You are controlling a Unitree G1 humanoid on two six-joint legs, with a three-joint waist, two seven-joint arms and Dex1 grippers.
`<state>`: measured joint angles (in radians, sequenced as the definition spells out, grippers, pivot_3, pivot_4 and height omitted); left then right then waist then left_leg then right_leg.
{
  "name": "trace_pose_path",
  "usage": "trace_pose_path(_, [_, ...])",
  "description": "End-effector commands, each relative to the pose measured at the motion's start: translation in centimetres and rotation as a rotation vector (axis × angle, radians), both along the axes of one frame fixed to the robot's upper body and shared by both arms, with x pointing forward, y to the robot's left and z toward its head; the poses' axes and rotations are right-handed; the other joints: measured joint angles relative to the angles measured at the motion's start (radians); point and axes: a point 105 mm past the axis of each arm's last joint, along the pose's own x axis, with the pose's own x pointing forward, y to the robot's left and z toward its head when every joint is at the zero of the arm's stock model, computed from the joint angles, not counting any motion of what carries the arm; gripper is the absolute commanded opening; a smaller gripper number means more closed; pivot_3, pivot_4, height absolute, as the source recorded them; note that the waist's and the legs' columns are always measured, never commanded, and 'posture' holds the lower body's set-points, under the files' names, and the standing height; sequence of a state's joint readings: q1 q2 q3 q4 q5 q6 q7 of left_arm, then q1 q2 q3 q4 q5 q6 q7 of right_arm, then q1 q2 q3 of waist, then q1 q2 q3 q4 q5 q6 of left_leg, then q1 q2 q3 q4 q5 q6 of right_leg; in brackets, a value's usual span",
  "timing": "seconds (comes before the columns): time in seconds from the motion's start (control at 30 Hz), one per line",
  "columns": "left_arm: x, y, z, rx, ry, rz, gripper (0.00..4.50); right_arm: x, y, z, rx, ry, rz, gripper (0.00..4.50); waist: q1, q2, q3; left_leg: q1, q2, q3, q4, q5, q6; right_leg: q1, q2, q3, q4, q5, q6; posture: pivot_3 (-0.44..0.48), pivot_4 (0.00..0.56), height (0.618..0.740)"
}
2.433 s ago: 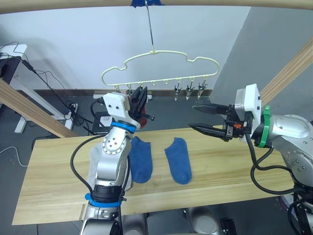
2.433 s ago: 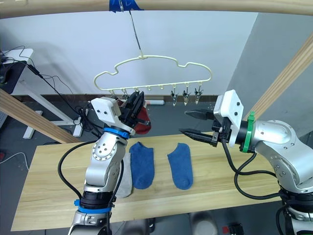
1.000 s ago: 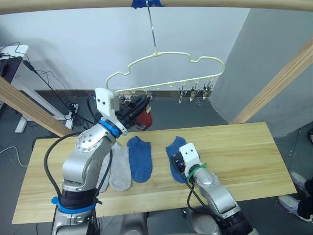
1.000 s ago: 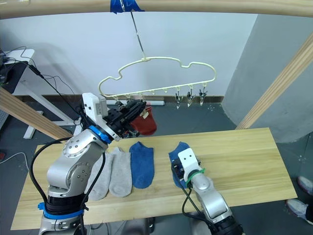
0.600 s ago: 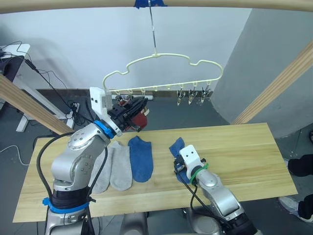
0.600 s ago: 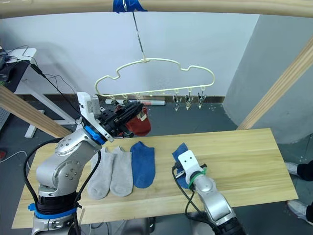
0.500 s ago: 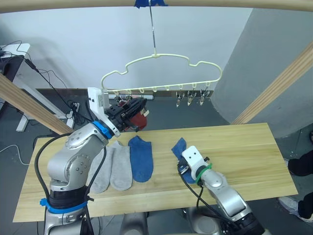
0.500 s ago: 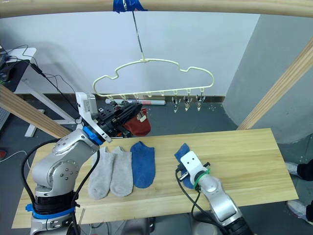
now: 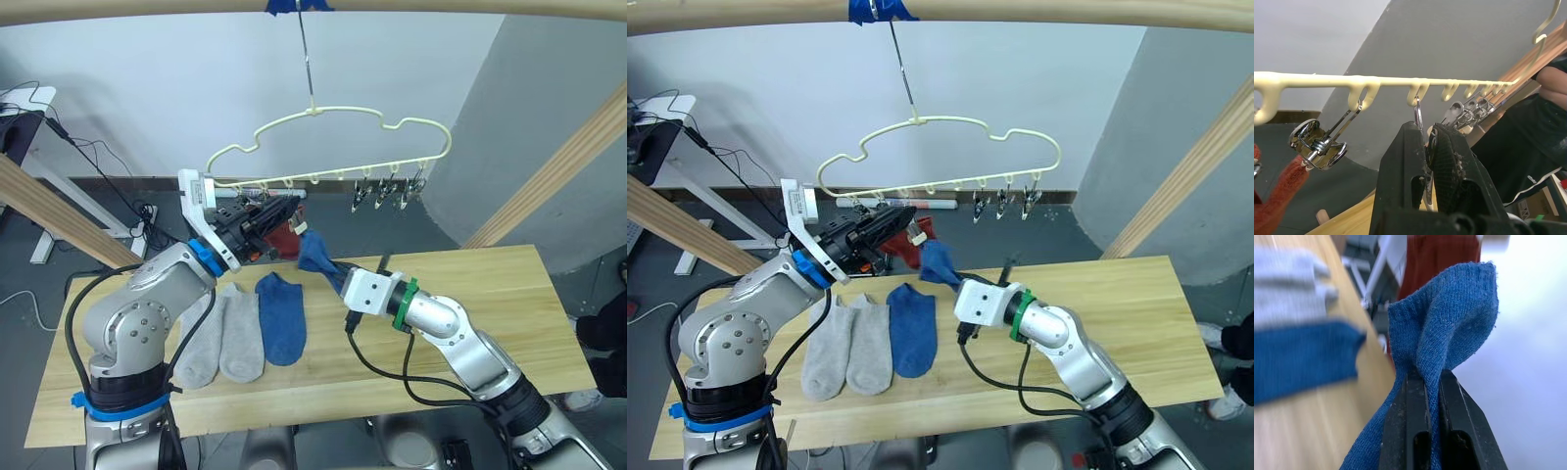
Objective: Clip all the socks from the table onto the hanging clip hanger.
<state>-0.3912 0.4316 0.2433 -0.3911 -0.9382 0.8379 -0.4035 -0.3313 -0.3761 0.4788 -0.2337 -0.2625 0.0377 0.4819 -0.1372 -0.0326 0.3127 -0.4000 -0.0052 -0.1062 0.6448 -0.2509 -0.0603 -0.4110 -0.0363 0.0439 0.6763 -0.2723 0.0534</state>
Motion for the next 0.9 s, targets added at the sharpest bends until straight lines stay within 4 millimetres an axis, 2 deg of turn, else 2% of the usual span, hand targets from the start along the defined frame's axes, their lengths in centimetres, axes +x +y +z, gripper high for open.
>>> trace_pose_path(0.03, [-0.84,-0.40,1.08,0.009,-0.060,-0.024,0.17,-0.84,1.01,1.12,0.026,-0.038,0.041,0.00,0.001,0.000,0.000,0.000,0.000,0.000,0.000,0.000,0.000,0.000,0.000,0.000,0.000,0.000,0.000,-0.205,0.320,0.740])
trace_pose_path(0.73, [-1.14,-0.43,0.79,-0.024,-0.027,-0.046,0.17,-0.87,1.72,1.81,0.058,-0.058,0.060,0.00,0.002,0.000,0.000,0.000,0.000,0.000,0.000,0.000,0.000,0.000,0.000,0.000,0.000,0.000,0.000,-0.204,0.319,0.740])
trace_pose_path(0.9, [-1.05,-0.16,0.50,-0.015,-0.018,-0.025,1.76,-1.14,1.98,1.76,0.078,-0.029,0.082,0.00,0.002,0.000,0.000,0.000,0.000,0.000,0.000,0.000,0.000,0.000,0.000,0.000,0.000,0.000,0.000,-0.201,0.319,0.740])
